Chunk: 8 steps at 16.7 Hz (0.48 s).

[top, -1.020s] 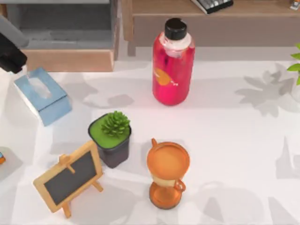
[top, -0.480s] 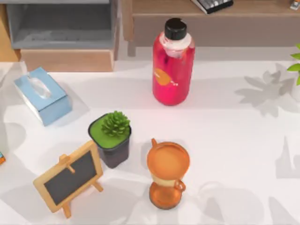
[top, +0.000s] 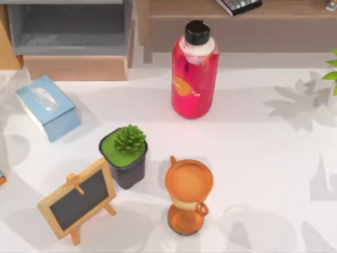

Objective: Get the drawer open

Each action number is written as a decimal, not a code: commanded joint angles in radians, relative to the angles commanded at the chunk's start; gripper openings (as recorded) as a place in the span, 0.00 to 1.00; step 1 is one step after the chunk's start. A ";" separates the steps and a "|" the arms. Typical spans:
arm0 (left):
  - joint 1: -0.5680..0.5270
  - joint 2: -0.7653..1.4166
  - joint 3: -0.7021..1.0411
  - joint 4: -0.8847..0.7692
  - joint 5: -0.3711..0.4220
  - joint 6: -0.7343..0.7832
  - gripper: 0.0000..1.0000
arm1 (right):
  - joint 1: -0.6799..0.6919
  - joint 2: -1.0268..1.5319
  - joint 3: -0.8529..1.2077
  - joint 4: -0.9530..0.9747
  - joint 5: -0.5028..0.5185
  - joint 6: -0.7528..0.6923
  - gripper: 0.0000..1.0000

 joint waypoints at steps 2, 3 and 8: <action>-0.008 0.021 0.043 -0.021 -0.008 0.000 1.00 | 0.000 0.000 0.000 0.000 0.000 0.000 1.00; -0.012 0.030 0.062 -0.032 -0.012 0.000 1.00 | 0.000 0.000 0.000 0.000 0.000 0.000 1.00; -0.017 0.041 0.085 -0.044 -0.016 -0.001 1.00 | 0.000 0.000 0.000 0.000 0.000 0.000 1.00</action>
